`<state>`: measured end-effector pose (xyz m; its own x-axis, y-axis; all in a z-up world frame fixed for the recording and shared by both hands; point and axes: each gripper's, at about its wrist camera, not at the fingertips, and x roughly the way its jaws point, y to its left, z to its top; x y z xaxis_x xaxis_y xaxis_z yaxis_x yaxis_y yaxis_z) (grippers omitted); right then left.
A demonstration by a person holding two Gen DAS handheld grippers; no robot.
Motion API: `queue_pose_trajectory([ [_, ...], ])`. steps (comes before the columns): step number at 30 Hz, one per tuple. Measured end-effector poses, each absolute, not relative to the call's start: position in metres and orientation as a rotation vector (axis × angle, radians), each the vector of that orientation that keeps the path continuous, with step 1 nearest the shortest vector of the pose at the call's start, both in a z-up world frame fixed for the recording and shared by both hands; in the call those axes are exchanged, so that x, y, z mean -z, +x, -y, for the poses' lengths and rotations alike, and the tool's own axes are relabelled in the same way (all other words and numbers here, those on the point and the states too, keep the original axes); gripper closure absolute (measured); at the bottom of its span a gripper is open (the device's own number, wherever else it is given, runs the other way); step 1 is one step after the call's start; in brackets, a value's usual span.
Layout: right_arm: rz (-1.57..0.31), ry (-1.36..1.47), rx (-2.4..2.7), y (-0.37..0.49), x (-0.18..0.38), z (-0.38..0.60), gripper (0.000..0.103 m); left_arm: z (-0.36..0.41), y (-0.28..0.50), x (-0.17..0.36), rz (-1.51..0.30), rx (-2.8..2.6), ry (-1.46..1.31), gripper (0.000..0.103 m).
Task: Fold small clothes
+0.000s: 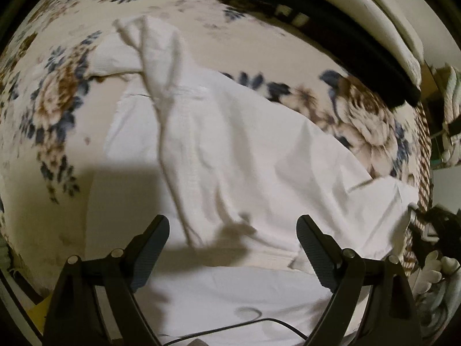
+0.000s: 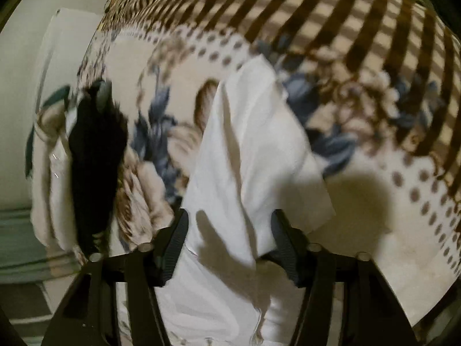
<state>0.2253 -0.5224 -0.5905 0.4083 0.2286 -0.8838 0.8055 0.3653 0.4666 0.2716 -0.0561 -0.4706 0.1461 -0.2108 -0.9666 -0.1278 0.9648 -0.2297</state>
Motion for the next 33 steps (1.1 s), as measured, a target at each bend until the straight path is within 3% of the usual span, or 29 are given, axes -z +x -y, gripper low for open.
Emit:
queue_pose_trajectory([
  [1, -1.146, 1.131, 0.503, 0.227, 0.590, 0.518, 0.100, 0.059, 0.271, 0.470, -1.429, 0.068, -0.280, 0.013],
  [6, -1.132, 0.996, 0.542, 0.186, 0.565, 0.499, 0.101, 0.072, 0.270, 0.470, -1.434, 0.098, -0.255, 0.013],
  [12, -1.256, 1.124, 0.575, 0.119, 0.589, 0.502, 0.099, 0.077, 0.271, 0.475, -1.461, 0.115, -0.251, 0.013],
  [14, -1.195, 1.226, 0.566, 0.105, 0.594, 0.514, 0.088, 0.078, 0.272, 0.475, -1.459, 0.123, -0.246, 0.013],
  [15, -1.156, 1.262, 0.570, 0.102, 0.593, 0.521, 0.079, 0.079, 0.273, 0.475, -1.458, 0.125, -0.243, 0.013],
  [16, -1.116, 1.286, 0.582, 0.102, 0.592, 0.529, 0.061, 0.080, 0.273, 0.475, -1.458, 0.127, -0.238, 0.013],
  [18, -1.007, 1.342, 0.574, 0.105, 0.589, 0.548, 0.047, 0.080, 0.274, 0.476, -1.460, 0.126, -0.240, 0.013],
  [24, -0.981, 1.413, 0.535, 0.149, 0.608, 0.575, 0.042, 0.082, 0.274, 0.479, -1.463, 0.126, -0.240, 0.013],
  [25, -0.978, 1.399, 0.535, 0.157, 0.610, 0.575, 0.058, 0.082, 0.274, 0.479, -1.462, 0.126, -0.238, 0.013],
  [26, -0.976, 1.365, 0.551, 0.165, 0.606, 0.571, 0.093, 0.082, 0.274, 0.478, -1.460, 0.128, -0.240, 0.013],
  [27, -0.985, 1.303, 0.560, 0.173, 0.599, 0.568, 0.097, 0.081, 0.275, 0.478, -1.456, 0.128, -0.239, 0.013],
  [33, -0.979, 0.787, 0.466, 0.216, 0.511, 0.497, 0.098, 0.063, 0.276, 0.476, -1.436, 0.079, -0.273, 0.013],
])
